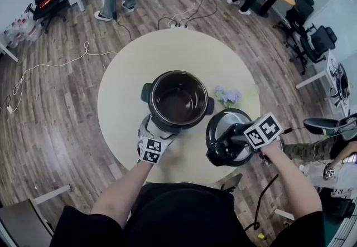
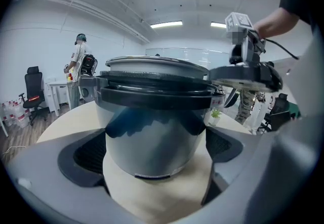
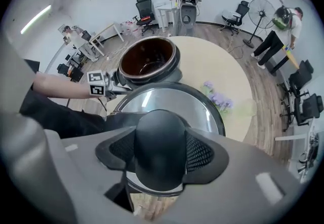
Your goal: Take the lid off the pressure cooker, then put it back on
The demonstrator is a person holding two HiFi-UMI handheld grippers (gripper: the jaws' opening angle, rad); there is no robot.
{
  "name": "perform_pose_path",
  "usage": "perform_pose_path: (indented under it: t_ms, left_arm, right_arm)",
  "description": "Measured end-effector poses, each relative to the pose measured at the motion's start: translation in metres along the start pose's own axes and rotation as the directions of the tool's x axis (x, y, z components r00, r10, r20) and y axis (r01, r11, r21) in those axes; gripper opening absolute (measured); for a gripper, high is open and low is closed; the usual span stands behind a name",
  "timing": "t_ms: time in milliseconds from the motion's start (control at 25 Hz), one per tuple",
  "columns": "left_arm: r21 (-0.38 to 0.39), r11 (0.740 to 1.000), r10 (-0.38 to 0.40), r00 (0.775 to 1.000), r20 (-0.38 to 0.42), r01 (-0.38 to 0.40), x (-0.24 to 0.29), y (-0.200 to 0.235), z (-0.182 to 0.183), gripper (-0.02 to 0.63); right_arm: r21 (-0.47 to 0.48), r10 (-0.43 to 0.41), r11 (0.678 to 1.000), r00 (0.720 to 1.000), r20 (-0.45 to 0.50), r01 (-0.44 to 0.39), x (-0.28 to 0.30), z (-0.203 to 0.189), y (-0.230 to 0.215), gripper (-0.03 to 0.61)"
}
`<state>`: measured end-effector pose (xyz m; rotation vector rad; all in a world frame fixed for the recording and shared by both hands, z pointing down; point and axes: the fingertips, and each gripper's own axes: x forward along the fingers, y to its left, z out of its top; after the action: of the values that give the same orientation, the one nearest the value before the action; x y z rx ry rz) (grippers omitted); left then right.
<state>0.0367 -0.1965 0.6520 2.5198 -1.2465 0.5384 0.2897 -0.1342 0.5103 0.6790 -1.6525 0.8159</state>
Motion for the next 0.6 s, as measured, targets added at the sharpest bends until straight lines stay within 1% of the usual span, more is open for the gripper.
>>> perform_pose_path:
  t_ms: [120, 320, 440, 600]
  left_arm:
    - [-0.006, 1.0, 0.001, 1.0, -0.011, -0.001, -0.002, 0.001, 0.001, 0.591]
    - [-0.008, 1.0, 0.0, 1.0, -0.008, 0.0, 0.0, 0.0, -0.002, 0.591]
    - [-0.005, 1.0, -0.002, 1.0, -0.003, 0.002, 0.001, -0.001, -0.001, 0.591]
    - [-0.01, 1.0, -0.002, 1.0, -0.011, 0.002, 0.002, -0.004, -0.005, 0.591]
  right_arm:
    - [-0.001, -0.017, 1.0, 0.999, 0.032, 0.018, -0.035, 0.036, -0.014, 0.285]
    - [0.011, -0.048, 0.999, 0.991, 0.127, 0.047, -0.078, 0.115, -0.025, 0.285]
    - [0.029, -0.052, 0.998, 0.987, 0.152, 0.048, -0.084, 0.16, -0.023, 0.285]
    - [0.025, -0.048, 0.999, 0.985, 0.164, 0.044, -0.073, 0.215, -0.01, 0.285]
